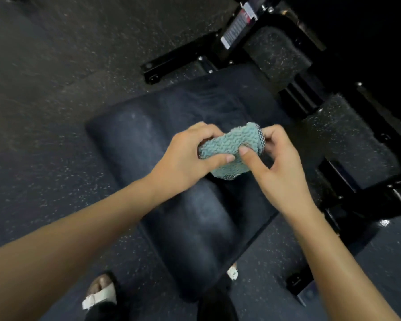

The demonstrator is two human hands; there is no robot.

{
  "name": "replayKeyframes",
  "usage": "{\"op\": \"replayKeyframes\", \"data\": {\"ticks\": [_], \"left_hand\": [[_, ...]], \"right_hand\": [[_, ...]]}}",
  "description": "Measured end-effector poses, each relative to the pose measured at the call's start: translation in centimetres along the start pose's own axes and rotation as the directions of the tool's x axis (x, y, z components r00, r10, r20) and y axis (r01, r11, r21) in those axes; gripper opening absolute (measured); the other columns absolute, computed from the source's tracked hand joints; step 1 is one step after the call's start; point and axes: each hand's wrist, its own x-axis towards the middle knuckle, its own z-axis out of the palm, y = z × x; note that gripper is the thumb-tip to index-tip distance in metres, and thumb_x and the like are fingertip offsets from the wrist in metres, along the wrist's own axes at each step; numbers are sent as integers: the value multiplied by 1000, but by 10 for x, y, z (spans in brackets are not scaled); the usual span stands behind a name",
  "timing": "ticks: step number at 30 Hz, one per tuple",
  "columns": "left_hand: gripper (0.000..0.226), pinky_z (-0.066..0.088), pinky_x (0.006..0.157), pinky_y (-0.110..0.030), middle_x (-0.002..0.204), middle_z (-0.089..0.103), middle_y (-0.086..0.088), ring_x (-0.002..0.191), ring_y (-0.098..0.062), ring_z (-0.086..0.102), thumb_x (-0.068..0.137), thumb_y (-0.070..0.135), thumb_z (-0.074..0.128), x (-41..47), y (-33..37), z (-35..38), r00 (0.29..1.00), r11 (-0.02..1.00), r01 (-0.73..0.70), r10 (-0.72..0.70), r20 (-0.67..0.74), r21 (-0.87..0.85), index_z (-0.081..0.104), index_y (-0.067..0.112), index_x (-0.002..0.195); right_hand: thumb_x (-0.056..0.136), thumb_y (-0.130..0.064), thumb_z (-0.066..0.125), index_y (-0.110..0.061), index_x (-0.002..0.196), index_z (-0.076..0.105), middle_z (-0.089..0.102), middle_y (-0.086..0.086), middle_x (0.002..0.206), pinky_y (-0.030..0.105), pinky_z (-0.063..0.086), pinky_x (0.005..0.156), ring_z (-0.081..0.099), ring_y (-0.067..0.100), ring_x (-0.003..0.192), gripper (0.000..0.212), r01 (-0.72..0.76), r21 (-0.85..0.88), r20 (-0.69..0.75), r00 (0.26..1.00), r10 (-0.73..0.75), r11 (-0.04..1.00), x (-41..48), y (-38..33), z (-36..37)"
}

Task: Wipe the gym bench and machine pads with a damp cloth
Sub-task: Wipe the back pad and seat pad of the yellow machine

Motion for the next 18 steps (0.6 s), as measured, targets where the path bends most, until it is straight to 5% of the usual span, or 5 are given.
{"op": "replayKeyframes", "data": {"ticks": [7,13,18], "left_hand": [[18,54,81,-42,91,72,6,85,-14,68,84,21,77,-72,-19,-133,1000,1000,-14,14,7,-1,72,16,100],[17,51,73,-19,89,73,12,80,-1,66,85,16,77,-137,-24,-253,998,1000,16,-14,-65,24,75,21,101],[17,56,81,-35,92,75,9,86,-9,69,83,18,78,-169,0,-336,990,1000,12,-11,-138,2,75,22,100]], "right_hand": [[82,-2,75,-21,118,59,65,-13,109,13,45,85,62,1,99,44,91,95,109,989,-101,991,-19,-72,112],[81,-15,75,-18,93,66,68,-9,91,32,52,81,64,15,89,15,153,108,222,959,-174,982,-26,-148,210],[80,-23,72,-17,88,65,65,-11,83,36,51,74,61,11,80,13,178,156,278,936,-216,972,-22,-223,250]]}}
